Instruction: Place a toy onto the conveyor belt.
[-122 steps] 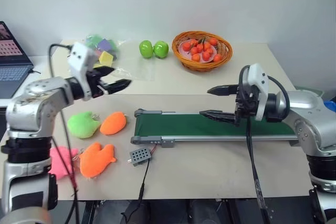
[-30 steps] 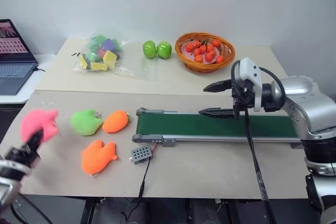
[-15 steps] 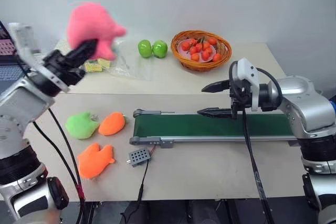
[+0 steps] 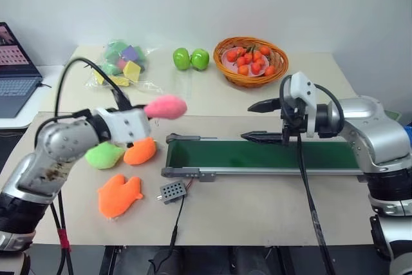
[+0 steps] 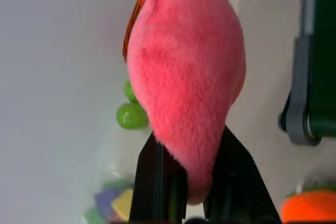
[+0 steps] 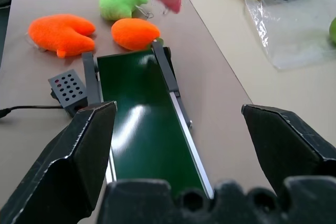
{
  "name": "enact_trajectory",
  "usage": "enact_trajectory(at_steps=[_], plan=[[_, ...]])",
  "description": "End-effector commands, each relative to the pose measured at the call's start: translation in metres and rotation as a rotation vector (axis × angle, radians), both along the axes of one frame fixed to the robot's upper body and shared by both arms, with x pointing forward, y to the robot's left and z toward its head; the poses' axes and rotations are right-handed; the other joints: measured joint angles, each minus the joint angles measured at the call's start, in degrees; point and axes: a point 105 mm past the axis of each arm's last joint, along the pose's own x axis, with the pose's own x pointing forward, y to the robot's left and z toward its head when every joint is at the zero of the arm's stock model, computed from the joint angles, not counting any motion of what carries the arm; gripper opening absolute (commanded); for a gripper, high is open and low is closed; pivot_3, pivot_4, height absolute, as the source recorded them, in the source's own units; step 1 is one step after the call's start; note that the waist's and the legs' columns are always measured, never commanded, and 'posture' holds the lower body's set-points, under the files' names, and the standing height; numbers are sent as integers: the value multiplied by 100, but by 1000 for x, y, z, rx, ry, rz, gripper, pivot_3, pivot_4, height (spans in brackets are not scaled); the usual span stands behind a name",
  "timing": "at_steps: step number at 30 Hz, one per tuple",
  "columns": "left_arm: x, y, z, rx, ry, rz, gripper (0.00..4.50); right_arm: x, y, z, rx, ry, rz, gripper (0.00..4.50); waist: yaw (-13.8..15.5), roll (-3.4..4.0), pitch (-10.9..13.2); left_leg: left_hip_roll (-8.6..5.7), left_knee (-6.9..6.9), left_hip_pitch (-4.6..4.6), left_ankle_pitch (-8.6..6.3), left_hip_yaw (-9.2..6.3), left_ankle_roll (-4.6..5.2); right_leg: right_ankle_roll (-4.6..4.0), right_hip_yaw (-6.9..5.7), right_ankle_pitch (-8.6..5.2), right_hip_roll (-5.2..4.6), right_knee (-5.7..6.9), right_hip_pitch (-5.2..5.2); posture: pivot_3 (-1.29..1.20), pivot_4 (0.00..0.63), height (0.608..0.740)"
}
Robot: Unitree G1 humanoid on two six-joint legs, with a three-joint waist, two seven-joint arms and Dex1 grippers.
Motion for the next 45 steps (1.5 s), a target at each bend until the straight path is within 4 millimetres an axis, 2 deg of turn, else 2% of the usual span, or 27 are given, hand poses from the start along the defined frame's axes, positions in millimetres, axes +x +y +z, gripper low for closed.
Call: enact_trajectory(at_steps=[1,5,11,23,25,29,31,32,35,40,41,45], plan=[[-4,-8,-3,98,-215,-101,4,-3,-2,11,16,-64,-9,4500,8,0,0,0,1,-1,-2,0,3,1,-1,0,-1,-2,0,0,150,738],[-1,-4,-15,105,-311,-112,4,-3,-3,11,20,-70,-23,4500,14,2,1,0,4,-4,-7,2,12,4,-4,2,-2,-1,-1,0,150,738],[-5,-20,-30,91,-397,-237,4,-3,-4,13,24,-84,-40,4500,14,3,1,1,5,-1,-7,5,12,5,-5,3,-3,8,-2,0,150,738],[11,-36,-59,70,-319,-292,4,-7,-10,14,26,-99,-81,4500,2,4,0,1,10,1,-7,6,12,6,-6,3,-4,21,-2,0,150,738],[15,-41,-69,65,-285,-290,4,-9,-14,15,24,-104,-100,4500,3,5,-1,1,10,2,-7,7,12,6,-5,3,-4,23,-2,0,150,738],[13,-46,-80,71,-223,-319,4,-10,-16,16,24,-109,-114,4500,1,5,-1,1,12,4,-6,7,12,6,-5,3,-4,26,-2,0,150,738],[15,-46,-78,62,-210,-313,909,-10,-16,15,22,-108,-116,4500,-13,6,-1,1,13,5,-6,8,12,6,-5,3,-4,27,-2,0,150,738],[16,-45,-77,50,-203,-303,1093,-10,-17,15,21,-108,-118,4500,-17,6,-1,1,13,6,-7,8,12,6,-5,2,-4,28,-2,0,150,738],[22,-41,-68,22,-192,-273,2417,-11,-17,15,18,-104,-118,4500,-13,6,-1,1,13,9,-7,9,12,6,-5,2,-4,31,-2,0,150,738],[32,-29,-41,-48,-188,-202,4253,-13,-27,7,-46,-67,-127,4500,-7,6,-1,1,15,7,-7,8,12,6,-5,2,-4,31,-1,0,150,738],[33,-27,-33,-67,-190,-193,4432,-14,-29,4,-67,-60,-128,4500,-7,6,-1,1,15,7,-7,8,12,6,-5,2,-4,31,-2,0,150,738],[39,-19,-6,-157,-180,-133,4432,-14,-34,2,-99,-44,-124,4500,-9,6,-1,2,16,7,-7,8,13,6,-4,2,-5,30,-2,0,150,738]])
